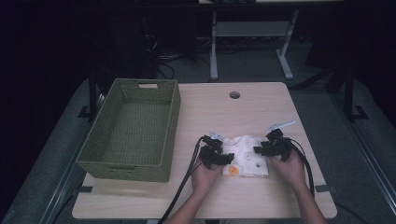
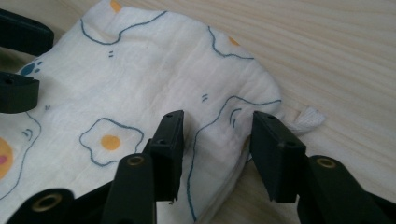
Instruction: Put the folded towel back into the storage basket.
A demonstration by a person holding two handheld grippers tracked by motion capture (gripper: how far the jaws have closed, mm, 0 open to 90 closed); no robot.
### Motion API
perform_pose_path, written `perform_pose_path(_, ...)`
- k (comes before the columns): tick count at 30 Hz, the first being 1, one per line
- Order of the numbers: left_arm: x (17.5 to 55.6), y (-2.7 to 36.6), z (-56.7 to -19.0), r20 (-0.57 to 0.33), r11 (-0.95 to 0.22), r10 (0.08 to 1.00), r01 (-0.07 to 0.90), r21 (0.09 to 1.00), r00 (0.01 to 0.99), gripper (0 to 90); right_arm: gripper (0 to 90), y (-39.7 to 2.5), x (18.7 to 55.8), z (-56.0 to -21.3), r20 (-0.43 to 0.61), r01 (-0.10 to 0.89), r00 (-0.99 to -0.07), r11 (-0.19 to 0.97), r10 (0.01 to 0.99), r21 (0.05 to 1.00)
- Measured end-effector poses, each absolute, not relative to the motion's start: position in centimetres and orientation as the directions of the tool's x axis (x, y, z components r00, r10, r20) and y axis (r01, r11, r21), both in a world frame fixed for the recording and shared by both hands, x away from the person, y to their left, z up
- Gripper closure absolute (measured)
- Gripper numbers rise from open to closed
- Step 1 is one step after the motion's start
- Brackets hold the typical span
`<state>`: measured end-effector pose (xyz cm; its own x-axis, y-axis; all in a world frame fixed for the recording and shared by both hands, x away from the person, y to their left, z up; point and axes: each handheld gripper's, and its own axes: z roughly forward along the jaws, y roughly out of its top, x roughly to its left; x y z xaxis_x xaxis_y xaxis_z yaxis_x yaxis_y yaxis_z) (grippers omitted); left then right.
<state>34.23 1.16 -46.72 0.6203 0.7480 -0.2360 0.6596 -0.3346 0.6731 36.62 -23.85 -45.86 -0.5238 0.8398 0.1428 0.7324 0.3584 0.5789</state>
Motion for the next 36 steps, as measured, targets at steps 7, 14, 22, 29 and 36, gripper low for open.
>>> perform_pose_path(7,34.2,0.3,-46.7,-0.179,-0.387,0.741,0.63,0.673,0.647,68.1,69.6,-23.5,36.5,-45.9,0.151,0.747,-0.503,0.34,0.851,0.571)
perform_pose_path(14,35.6,1.3,-47.3,-0.398,-0.256,0.706,0.735,0.628,0.586,81.1,79.0,-24.0,36.8,-46.1,0.259,0.781,-0.475,0.268,0.841,0.563)
perform_pose_path(22,35.7,1.8,-47.2,-0.418,-0.242,0.696,0.739,0.629,0.584,84.0,82.2,-25.3,37.3,-46.8,0.437,0.825,-0.431,0.148,0.789,0.546)
perform_pose_path(29,35.8,2.7,-45.4,-0.431,-0.216,0.681,0.726,0.653,0.591,84.7,82.4,-25.5,37.2,-45.6,0.498,0.808,-0.439,0.088,0.748,0.582)
perform_pose_path(36,35.6,3.5,-42.8,-0.431,-0.205,0.666,0.704,0.68,0.609,84.8,82.4,-26.1,36.7,-44.1,0.561,0.803,-0.434,0.021,0.705,0.595)
